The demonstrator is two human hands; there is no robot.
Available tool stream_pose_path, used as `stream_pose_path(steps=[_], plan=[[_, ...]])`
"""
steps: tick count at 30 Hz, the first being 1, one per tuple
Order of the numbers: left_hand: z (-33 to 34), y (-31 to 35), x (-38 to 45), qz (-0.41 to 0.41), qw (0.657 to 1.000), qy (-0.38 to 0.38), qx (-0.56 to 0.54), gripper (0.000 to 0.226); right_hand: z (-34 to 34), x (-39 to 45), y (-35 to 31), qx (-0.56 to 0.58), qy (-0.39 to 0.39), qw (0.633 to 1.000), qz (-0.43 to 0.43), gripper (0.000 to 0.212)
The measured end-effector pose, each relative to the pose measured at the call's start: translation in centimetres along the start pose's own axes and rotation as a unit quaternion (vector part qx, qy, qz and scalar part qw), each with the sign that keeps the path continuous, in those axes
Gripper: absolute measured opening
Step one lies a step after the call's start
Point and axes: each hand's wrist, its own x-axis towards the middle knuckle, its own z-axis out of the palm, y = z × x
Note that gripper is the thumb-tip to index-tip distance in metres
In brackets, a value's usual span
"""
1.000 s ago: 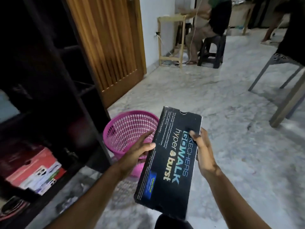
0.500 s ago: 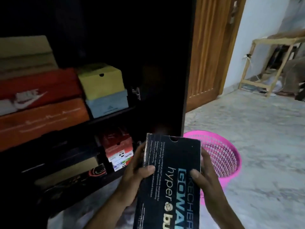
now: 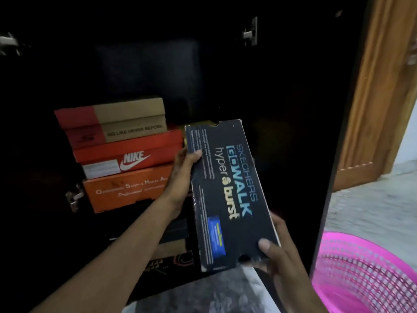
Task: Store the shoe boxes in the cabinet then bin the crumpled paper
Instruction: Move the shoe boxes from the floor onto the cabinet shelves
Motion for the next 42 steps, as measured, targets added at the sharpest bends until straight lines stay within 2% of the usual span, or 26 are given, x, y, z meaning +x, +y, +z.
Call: stream_pose_path(steps=[2, 3, 5, 7, 9, 12, 14, 16, 18, 20, 22, 24, 27, 33, 38, 42], plan=[[0.6, 1.3, 1.3, 0.035, 0.999, 0.022, 0.021, 0.060, 0.7, 2.8, -1.9, -0.005, 0.013, 1.000, 0.006, 0.067], [0.8, 1.8, 1.7, 0.057, 0.997, 0.038, 0.038, 0.060, 0.9, 4.3, -2.7, -0.016, 0.022, 1.000, 0.005, 0.068], [0.6, 2.2, 2.8, 0.121, 0.986, 0.073, 0.083, 0.060, 1.6, 8.0, -3.9, -0.010, 0.047, 0.999, 0.012, 0.055], [0.1, 2.4, 3.7, 0.191, 0.968, 0.083, 0.139, 0.052, 2.6, 12.2, -5.0, -0.009, 0.073, 0.997, 0.032, 0.036], [-0.3, 2.5, 4.5, 0.258, 0.937, 0.070, 0.226, 0.052, 3.9, 16.8, -6.4, -0.020, 0.093, 0.994, 0.061, 0.031], [-1.1, 2.8, 7.2, 0.315, 0.877, 0.037, 0.361, 0.053, 5.9, 22.8, -8.4, -0.036, 0.089, 0.993, 0.074, 0.035], [-1.7, 3.2, 9.7, 0.317, 0.840, 0.045, 0.438, 0.054, 6.8, 26.2, -9.0, -0.057, 0.086, 0.990, 0.092, 0.040], [-2.2, 3.8, 12.0, 0.307, 0.805, 0.054, 0.506, 0.057, 7.5, 29.2, -9.0, -0.098, 0.089, 0.984, 0.118, 0.057], [-2.5, 4.2, 13.9, 0.311, 0.767, 0.063, 0.558, 0.058, 7.8, 31.7, -8.6, -0.235, 0.140, 0.957, 0.098, 0.083], [-2.5, 4.7, 15.3, 0.313, 0.747, 0.070, 0.583, 0.055, 8.3, 33.2, -8.5, -0.337, 0.199, 0.920, 0.019, 0.082], [-2.3, 4.9, 16.4, 0.301, 0.737, 0.072, 0.601, 0.052, 8.9, 33.9, -8.4, -0.384, 0.219, 0.894, -0.070, 0.069], [-2.4, 4.9, 17.4, 0.289, 0.731, 0.076, 0.614, 0.051, 9.4, 34.6, -7.8, -0.458, 0.183, 0.862, -0.118, 0.056], [-2.8, 4.7, 18.7, 0.271, 0.734, 0.080, 0.618, 0.053, 9.6, 35.8, -6.7, -0.503, 0.149, 0.845, -0.106, 0.045], [-3.0, 4.4, 19.8, 0.247, 0.744, 0.091, 0.614, 0.055, 10.0, 37.9, -6.6, -0.552, 0.138, 0.818, -0.086, 0.049], [-2.6, 4.1, 19.9, 0.223, 0.739, 0.099, 0.628, 0.066, 9.9, 39.2, -6.0, -0.554, 0.124, 0.820, -0.073, 0.051], [-2.8, 4.3, 19.4, 0.198, 0.721, 0.054, 0.662, 0.083, 10.3, 39.0, -5.8, -0.548, 0.133, 0.823, -0.070, 0.051]])
